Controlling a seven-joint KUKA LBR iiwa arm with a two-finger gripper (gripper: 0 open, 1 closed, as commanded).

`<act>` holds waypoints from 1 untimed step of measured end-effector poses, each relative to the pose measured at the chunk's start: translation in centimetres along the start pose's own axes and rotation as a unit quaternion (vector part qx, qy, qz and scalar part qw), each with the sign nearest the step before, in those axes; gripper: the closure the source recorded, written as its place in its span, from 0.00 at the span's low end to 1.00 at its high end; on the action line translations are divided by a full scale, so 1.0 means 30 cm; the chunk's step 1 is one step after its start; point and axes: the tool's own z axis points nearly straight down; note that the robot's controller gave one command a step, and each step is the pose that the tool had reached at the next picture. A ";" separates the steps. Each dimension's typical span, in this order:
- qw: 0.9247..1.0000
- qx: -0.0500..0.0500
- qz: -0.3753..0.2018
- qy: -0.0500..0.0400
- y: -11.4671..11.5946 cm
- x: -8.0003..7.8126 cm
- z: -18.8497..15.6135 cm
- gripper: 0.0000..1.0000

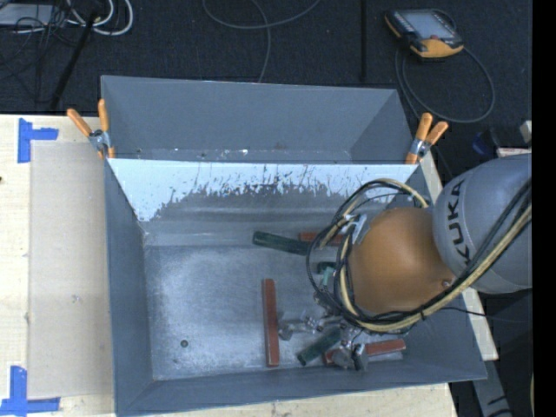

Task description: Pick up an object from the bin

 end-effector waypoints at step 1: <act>1.000 -0.002 0.001 0.003 0.003 0.006 0.002 1.00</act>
Offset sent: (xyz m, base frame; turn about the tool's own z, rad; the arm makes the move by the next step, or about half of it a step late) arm 0.0000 0.0000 0.0000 0.0000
